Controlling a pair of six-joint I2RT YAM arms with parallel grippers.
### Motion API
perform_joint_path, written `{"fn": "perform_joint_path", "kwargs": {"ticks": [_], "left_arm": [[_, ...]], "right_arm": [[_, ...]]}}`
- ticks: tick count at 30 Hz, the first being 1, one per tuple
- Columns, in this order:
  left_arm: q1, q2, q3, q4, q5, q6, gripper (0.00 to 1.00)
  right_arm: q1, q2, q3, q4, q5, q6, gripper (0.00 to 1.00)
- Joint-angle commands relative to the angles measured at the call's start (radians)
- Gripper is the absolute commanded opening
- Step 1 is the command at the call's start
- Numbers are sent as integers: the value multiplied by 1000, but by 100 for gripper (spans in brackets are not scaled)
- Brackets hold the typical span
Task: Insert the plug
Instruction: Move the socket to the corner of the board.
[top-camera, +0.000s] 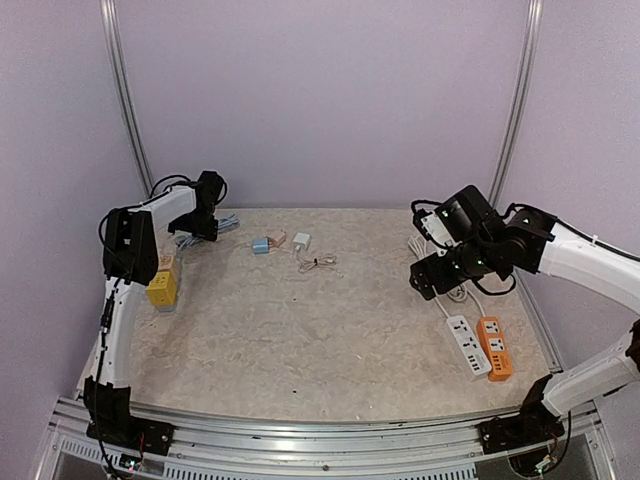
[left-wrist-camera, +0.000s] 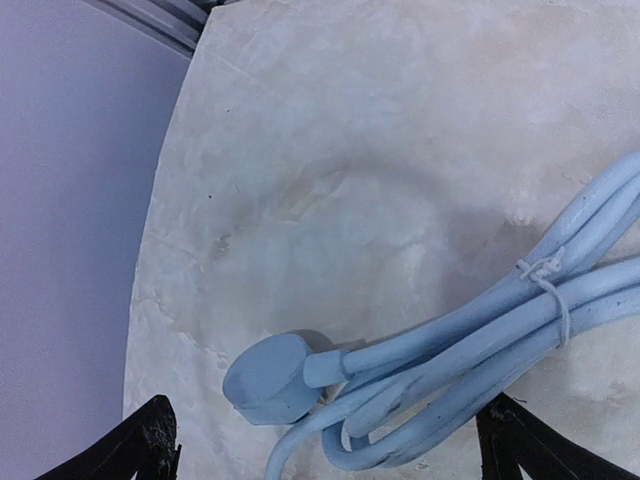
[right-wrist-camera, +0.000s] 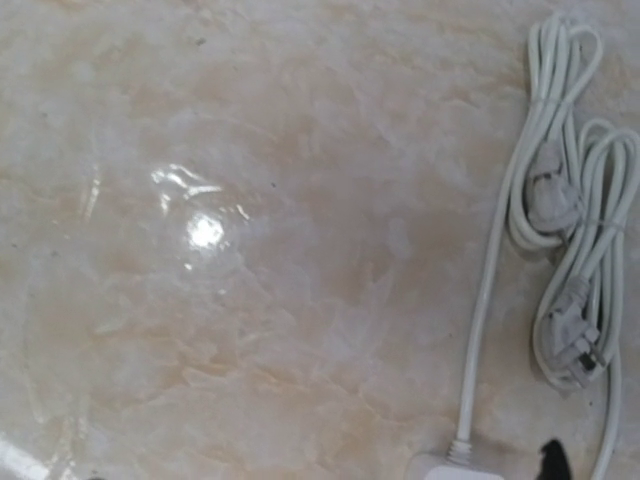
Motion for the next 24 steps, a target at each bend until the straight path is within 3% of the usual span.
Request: {"fn": "perform_joint_path", "kwargs": {"ticks": [1, 10, 24], "left_arm": [[43, -16, 26, 1, -8, -112, 99], [83, -40, 45, 14, 187, -231, 99], [-48, -305, -22, 73, 310, -279, 99]], "right_arm": [[-27, 34, -41, 33, -21, 25, 89], [-135, 121, -146, 103, -115, 40, 89], [-272, 218, -287, 190, -223, 61, 89]]}}
